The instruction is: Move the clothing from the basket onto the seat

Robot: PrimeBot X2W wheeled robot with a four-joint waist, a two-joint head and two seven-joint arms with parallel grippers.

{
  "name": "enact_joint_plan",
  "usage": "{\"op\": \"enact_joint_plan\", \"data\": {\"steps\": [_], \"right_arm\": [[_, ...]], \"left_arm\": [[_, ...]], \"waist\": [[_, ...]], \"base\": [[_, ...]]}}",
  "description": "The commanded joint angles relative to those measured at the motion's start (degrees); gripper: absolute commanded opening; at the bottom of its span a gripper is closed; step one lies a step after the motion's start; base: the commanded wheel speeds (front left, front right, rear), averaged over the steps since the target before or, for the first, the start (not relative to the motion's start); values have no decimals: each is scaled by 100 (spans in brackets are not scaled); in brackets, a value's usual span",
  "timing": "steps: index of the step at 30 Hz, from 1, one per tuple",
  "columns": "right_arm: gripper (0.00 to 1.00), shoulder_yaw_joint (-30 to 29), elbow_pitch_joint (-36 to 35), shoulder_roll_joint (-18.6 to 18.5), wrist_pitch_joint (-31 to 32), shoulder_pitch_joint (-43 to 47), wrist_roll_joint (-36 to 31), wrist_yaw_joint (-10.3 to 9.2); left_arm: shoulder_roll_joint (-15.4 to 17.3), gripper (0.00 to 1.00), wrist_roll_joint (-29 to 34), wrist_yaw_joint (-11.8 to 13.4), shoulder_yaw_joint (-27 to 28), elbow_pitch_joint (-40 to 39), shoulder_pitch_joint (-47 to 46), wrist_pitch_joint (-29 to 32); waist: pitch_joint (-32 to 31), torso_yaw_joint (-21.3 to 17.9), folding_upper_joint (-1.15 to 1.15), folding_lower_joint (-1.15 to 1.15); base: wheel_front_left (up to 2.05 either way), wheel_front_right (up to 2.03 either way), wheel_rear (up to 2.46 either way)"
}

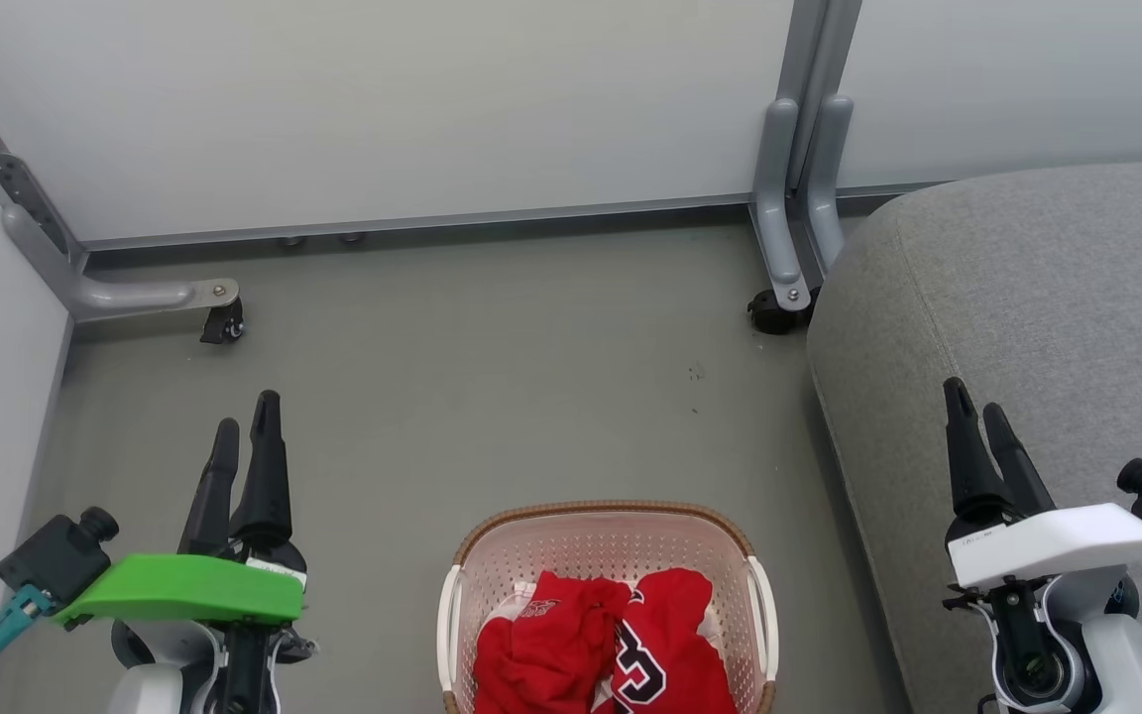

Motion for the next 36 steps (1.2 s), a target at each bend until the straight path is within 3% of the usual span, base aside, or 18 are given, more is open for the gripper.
{"op": "enact_joint_plan", "data": {"steps": [1, 22, 36], "right_arm": [[100, 10, -94, -56, -63, -94, -234, 33], [100, 190, -10, -18, -406, -47, -1923, 41], [100, 307, 134, 14, -598, -19, -2687, 39]], "left_arm": [[82, 100, 238, -18, -34, -80, -181, -56], [117, 100, 1653, -23, -230, 117, -172, -399], [100, 100, 2418, -27, -294, 367, -178, -594]], "waist": [[-2, 1, 0, 0], [-33, 4, 0, 0], [-50, -3, 0, 0]], "base": [[0, 0, 0], [0, 0, 0], [0, 0, 0]]}}
